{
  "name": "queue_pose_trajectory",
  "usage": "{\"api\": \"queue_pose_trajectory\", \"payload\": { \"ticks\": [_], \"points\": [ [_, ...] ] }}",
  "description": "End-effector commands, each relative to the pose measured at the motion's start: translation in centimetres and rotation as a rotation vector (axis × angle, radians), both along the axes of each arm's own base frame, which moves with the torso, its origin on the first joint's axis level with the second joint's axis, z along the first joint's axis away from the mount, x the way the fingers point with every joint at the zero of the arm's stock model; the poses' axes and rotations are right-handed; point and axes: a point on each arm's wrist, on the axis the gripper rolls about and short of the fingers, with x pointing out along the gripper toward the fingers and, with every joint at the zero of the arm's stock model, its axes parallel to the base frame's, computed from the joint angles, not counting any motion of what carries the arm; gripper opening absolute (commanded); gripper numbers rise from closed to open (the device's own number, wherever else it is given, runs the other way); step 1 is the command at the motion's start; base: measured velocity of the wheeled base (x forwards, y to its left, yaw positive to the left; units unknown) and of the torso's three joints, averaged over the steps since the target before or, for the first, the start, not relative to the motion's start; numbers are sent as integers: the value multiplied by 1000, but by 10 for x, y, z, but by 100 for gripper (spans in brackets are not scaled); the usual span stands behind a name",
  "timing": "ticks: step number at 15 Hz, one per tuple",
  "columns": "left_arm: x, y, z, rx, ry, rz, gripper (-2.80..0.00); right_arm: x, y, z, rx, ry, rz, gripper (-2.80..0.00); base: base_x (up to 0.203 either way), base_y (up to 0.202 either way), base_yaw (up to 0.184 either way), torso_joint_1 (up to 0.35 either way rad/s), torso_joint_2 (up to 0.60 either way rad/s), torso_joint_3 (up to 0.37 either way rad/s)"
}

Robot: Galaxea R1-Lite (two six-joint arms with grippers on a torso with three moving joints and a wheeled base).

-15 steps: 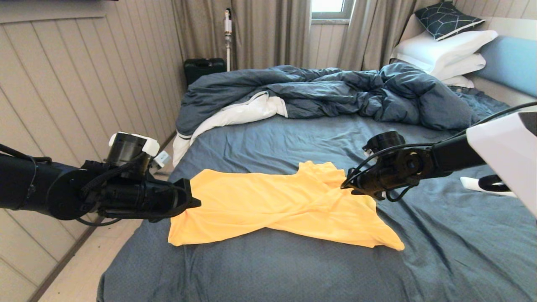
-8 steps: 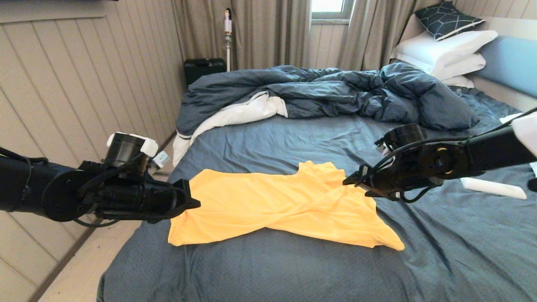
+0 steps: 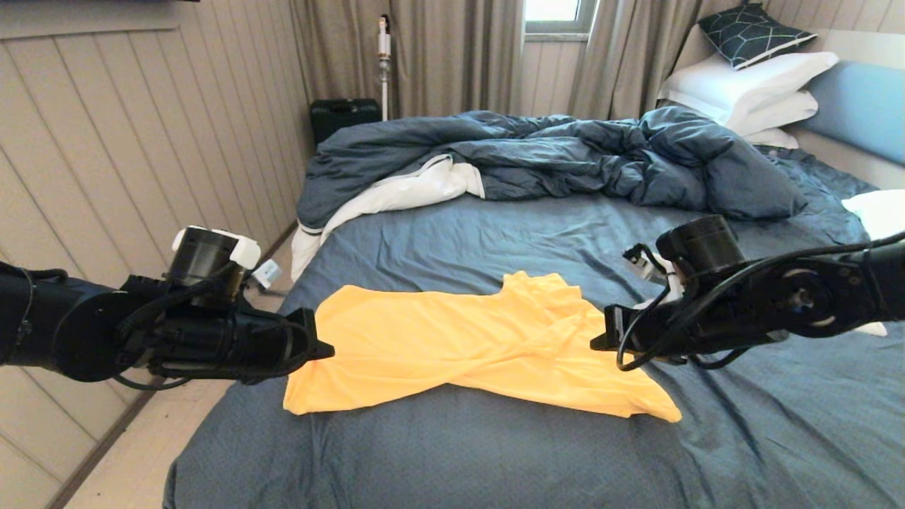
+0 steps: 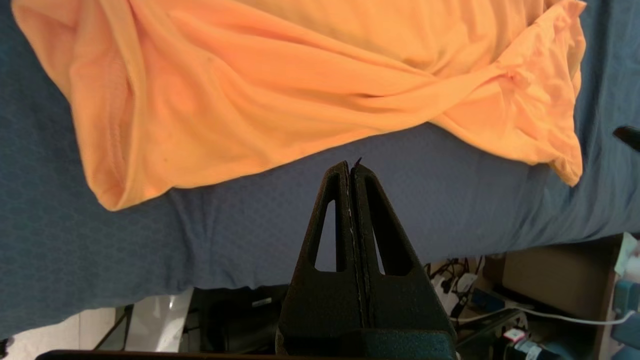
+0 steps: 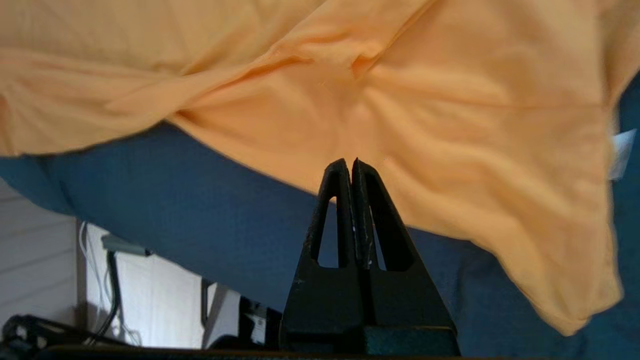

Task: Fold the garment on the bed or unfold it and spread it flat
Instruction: Fold the yellow T-shirt

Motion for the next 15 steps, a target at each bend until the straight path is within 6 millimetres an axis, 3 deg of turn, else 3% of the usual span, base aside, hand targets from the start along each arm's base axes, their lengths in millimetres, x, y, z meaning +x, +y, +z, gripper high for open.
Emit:
{"api": "queue_pose_trajectory", "payload": {
  "ticks": [1,3,4,8,15],
  "points": [
    [0,-1,-1,-2,5,-1,-280,7,5,-11,-8,36,8,-280,0,0,0,0,0,0],
    [1,-2,-2,-2,6,-5,-280,17,12,-21,-16,60,19,-280,0,0,0,0,0,0],
    [1,-3,-2,-2,7,-8,-280,22,18,-28,-27,75,30,0,0,0,0,0,0,0],
    [-1,-7,-4,0,16,-22,-280,41,38,-50,-135,88,55,0,0,0,0,0,0,0],
    [0,-10,-12,8,39,-31,-280,59,53,-56,-187,52,33,0,0,0,0,0,0,0]
  ]
}}
